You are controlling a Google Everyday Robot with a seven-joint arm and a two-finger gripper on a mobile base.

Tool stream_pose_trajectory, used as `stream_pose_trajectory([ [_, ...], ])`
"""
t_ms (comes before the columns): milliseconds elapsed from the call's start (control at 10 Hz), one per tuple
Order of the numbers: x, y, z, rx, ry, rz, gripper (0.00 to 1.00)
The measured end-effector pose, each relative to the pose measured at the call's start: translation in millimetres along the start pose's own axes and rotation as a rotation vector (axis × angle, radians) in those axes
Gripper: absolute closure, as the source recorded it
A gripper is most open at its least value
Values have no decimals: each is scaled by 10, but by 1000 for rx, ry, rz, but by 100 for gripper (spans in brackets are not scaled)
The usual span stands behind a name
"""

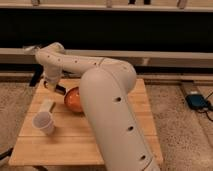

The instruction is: Place the eraser on the white sponge

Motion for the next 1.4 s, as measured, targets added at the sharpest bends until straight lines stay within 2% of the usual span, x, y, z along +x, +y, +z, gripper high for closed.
stream_pose_trajectory([
  [300,-272,98,188,-40,-35,-83,100],
  [500,-427,310,324,-77,-37,-151,100],
  [900,-592,653,680,-167,0,-252,100],
  [1200,-531,666,959,-216,51,-252,100],
  [1400,-444,586,1026,-224,76,-231,100],
])
